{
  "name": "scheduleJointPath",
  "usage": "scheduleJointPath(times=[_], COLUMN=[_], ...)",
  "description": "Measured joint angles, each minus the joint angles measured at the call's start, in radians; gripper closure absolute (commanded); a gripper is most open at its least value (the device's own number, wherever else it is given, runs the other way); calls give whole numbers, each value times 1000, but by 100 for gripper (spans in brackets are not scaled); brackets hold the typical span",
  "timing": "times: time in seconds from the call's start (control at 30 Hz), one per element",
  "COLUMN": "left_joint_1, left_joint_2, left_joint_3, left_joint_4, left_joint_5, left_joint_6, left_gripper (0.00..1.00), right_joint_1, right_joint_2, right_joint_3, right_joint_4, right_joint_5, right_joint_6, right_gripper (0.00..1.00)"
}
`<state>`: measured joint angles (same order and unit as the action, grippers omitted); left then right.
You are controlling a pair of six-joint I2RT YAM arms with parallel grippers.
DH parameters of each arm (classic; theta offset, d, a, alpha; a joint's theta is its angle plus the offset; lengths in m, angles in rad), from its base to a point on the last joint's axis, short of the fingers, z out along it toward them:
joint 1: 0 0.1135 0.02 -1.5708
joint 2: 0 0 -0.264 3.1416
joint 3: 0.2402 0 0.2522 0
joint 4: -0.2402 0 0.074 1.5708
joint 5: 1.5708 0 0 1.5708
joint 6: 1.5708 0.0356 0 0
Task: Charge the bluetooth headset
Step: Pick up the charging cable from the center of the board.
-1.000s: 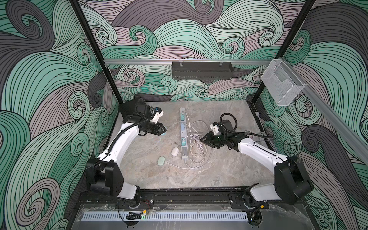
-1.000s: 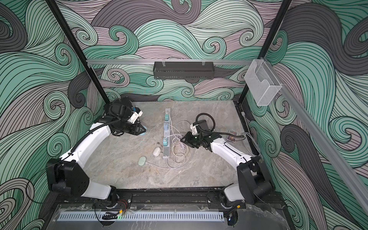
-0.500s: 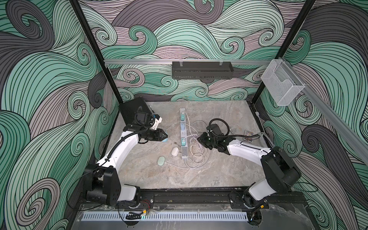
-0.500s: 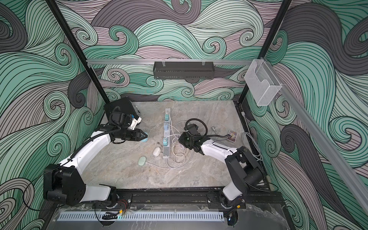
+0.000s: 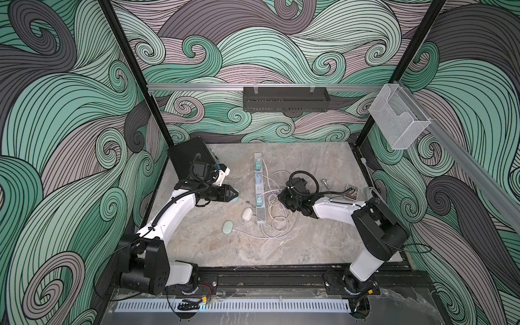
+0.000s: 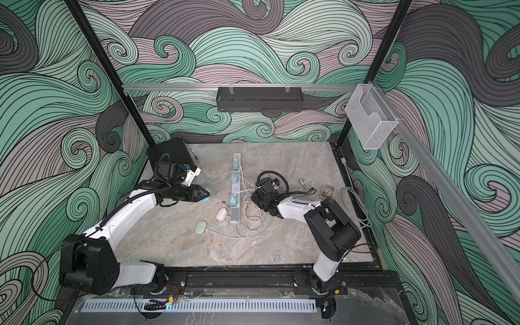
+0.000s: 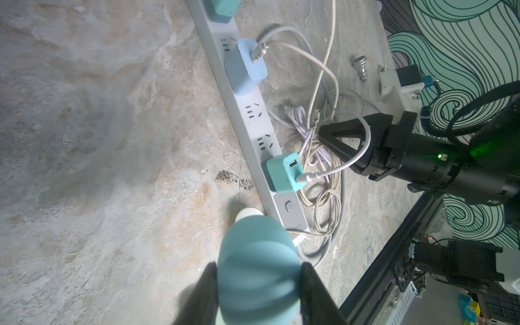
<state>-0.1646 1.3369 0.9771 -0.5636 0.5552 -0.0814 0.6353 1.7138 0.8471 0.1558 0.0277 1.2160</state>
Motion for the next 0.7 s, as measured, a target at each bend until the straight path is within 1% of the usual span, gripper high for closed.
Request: scheduleJointPath(times=[0.5, 0.7], left_joint_1=[0, 0], left_joint_2=[0, 0], left_joint_3=[-32, -32], left_joint_4=[49, 60], left_joint_5=[25, 33], left_joint_6=[6, 6], left_gripper=[76, 76], right_joint_1=[31, 32], right_joint_2=[35, 55], right_joint_3=[20, 28], right_joint_4=[75, 81], right_joint_5=[96, 125], right_joint_6=[53, 64], right_gripper=[76, 78])
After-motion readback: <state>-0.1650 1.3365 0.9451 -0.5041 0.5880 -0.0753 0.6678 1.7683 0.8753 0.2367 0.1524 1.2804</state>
